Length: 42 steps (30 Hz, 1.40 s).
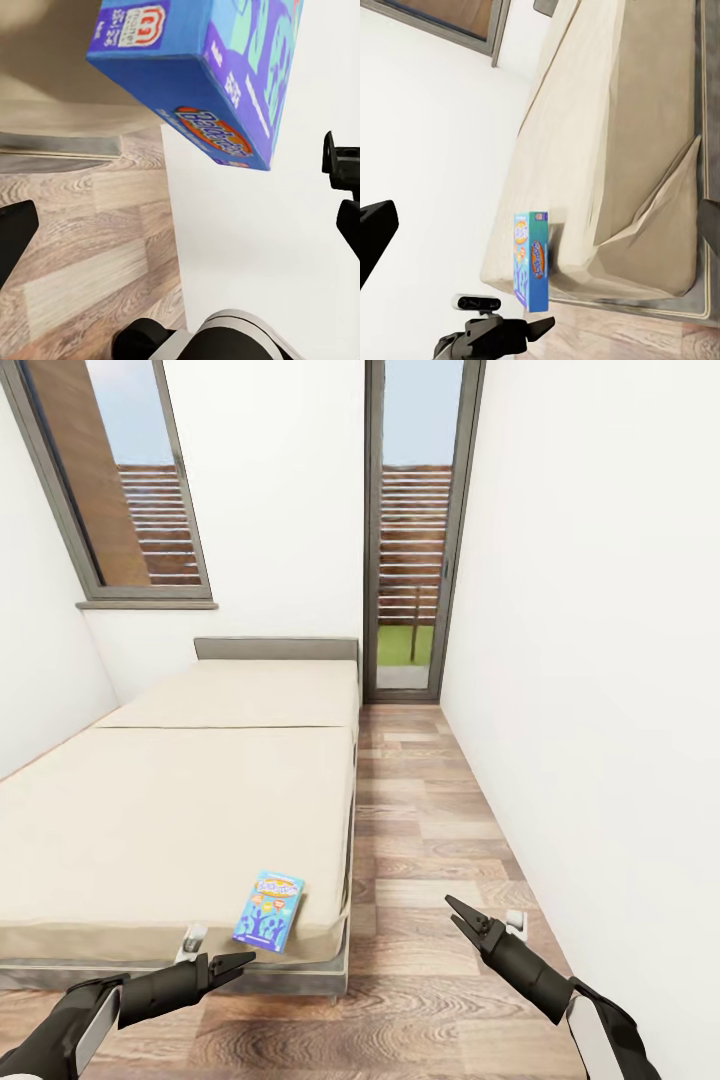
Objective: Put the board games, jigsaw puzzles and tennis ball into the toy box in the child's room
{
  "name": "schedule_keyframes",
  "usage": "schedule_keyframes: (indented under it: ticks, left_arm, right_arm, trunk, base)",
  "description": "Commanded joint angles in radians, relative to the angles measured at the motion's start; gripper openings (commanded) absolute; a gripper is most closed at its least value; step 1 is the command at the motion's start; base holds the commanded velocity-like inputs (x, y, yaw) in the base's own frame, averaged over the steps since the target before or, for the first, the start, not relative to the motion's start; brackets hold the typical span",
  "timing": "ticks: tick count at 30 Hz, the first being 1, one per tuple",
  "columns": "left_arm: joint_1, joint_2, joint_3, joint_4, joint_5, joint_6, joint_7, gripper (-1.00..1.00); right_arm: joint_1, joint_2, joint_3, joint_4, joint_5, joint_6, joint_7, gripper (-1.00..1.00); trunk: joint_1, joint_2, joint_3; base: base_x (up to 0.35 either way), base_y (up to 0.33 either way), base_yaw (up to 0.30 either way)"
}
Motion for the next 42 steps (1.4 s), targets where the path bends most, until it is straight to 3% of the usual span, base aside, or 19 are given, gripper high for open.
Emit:
schedule_keyframes:
  ticks: [1,42]
  left_arm:
    - [0.000,0.000,0.000,0.000,0.003,0.009,-0.002,1.00]
    - [0.000,-0.002,0.000,0.000,0.003,0.009,-0.001,1.00]
  right_arm:
    - [-0.001,0.001,-0.002,0.000,-0.003,0.006,0.001,1.00]
    - [-0.001,0.001,-0.002,-0.001,-0.002,0.006,0.002,1.00]
  trunk:
    - [0.000,0.000,-0.001]
    - [0.000,0.000,-0.001]
  base:
    - [0.047,0.000,0.000]
    - [0.061,0.000,0.000]
